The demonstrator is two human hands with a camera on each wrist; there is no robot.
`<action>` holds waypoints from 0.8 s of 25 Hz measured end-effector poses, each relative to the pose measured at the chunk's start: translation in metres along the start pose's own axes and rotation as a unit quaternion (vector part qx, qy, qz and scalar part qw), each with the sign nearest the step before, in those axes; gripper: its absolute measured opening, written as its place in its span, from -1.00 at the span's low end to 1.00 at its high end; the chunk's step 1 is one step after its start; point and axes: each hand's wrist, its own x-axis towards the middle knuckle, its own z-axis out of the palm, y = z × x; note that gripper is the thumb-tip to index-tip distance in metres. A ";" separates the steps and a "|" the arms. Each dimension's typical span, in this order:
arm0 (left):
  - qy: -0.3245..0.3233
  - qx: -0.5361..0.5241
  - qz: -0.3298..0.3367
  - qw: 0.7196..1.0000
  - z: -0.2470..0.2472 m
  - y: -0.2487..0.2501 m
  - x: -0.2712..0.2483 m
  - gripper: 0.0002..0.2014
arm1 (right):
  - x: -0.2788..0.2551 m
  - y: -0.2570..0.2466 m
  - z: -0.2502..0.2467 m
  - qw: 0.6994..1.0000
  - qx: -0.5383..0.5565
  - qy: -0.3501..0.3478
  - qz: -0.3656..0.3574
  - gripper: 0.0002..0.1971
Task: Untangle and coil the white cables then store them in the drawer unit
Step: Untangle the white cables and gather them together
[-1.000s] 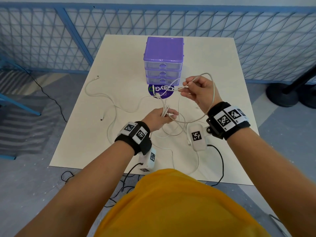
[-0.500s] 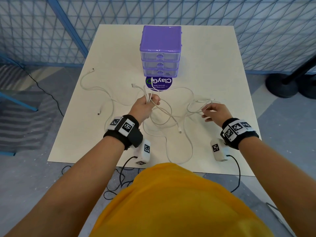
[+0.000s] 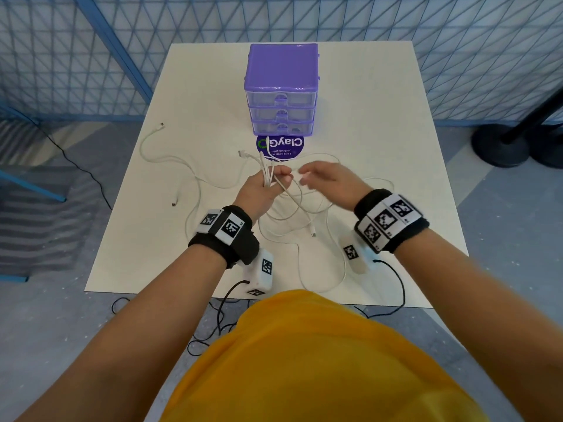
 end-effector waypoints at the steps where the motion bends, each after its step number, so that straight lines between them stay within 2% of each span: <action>1: -0.005 0.004 0.000 1.000 0.001 0.000 0.000 -0.72 | -0.001 -0.006 0.009 0.999 -0.012 -0.042 0.018 -0.65; 3: -0.011 0.020 -0.001 1.000 0.000 -0.002 0.000 -0.67 | -0.003 -0.011 0.022 0.996 0.003 -0.084 0.042 -0.57; 4: -0.012 0.025 0.000 1.000 -0.001 -0.004 0.000 -0.66 | -0.003 -0.009 0.025 0.994 0.017 -0.092 0.047 -0.59; 7: -0.013 0.030 0.006 0.999 -0.004 -0.005 0.001 -0.68 | -0.004 -0.005 0.031 0.986 0.099 -0.124 0.049 -0.94; 10: -0.005 0.036 0.006 0.999 -0.005 -0.005 0.002 -0.74 | -0.004 0.001 0.036 0.988 0.085 -0.125 0.016 -0.73; 13: 0.014 0.016 -0.010 1.000 -0.006 -0.002 0.000 -0.89 | -0.005 0.003 0.028 0.992 0.113 -0.063 -0.006 -0.65; 15: 0.024 0.018 -0.018 0.999 -0.007 0.001 0.000 -0.87 | -0.004 0.002 0.013 0.986 0.167 0.018 -0.009 -0.63; 18: 0.009 0.028 -0.039 0.999 -0.010 0.002 0.002 -0.86 | 0.002 -0.001 -0.012 0.967 0.225 0.119 -0.028 -0.61; 20: -0.002 0.025 -0.063 0.998 -0.013 0.001 0.003 -0.85 | 0.007 -0.006 -0.032 0.944 0.265 0.195 -0.032 -0.61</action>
